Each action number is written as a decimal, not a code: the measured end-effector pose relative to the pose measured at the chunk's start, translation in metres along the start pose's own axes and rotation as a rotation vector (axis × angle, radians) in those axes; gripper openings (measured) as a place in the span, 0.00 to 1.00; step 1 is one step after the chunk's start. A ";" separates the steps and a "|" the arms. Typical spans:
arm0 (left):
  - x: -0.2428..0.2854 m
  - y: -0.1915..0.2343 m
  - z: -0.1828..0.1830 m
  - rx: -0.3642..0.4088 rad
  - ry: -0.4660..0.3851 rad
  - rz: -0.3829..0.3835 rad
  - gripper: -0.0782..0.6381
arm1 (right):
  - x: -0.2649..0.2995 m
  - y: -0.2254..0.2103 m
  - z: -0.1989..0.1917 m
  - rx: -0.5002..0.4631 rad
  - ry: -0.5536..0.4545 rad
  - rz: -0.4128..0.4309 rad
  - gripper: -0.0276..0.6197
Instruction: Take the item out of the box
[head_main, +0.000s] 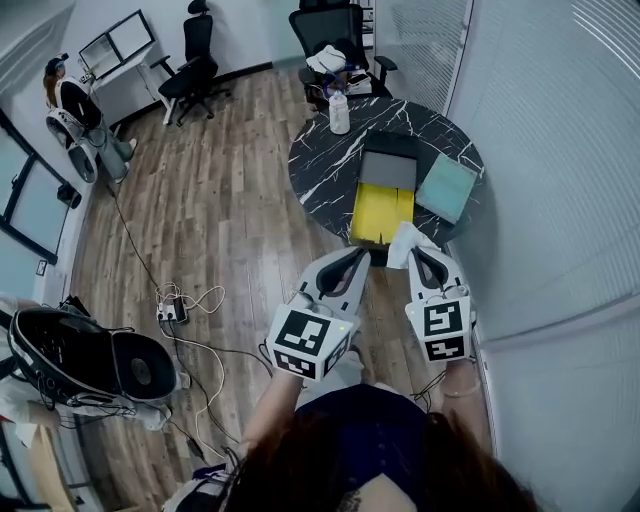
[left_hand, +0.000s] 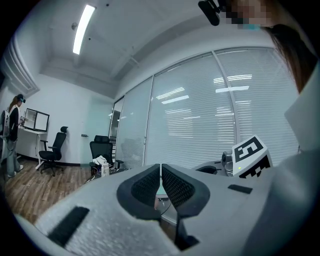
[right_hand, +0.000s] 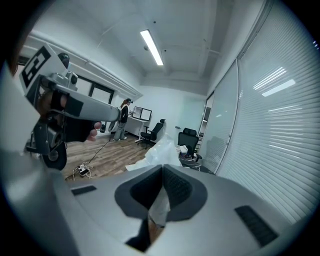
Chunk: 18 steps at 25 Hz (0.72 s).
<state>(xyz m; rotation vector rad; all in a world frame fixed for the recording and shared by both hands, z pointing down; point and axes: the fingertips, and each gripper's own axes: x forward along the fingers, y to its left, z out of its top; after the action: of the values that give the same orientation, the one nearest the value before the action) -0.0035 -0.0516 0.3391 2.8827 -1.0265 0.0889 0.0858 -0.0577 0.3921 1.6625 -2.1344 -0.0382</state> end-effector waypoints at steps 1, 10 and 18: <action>-0.002 -0.002 0.000 0.002 -0.001 -0.001 0.15 | -0.004 0.001 0.002 0.000 -0.006 -0.002 0.08; -0.020 -0.026 0.005 0.020 -0.012 0.011 0.15 | -0.041 0.007 0.012 -0.001 -0.062 0.004 0.08; -0.032 -0.037 -0.001 0.023 -0.008 0.028 0.15 | -0.066 0.015 0.015 -0.018 -0.097 0.014 0.08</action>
<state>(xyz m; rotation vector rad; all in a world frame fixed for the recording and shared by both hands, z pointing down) -0.0046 -0.0029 0.3352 2.8923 -1.0742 0.0918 0.0787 0.0046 0.3618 1.6673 -2.2093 -0.1359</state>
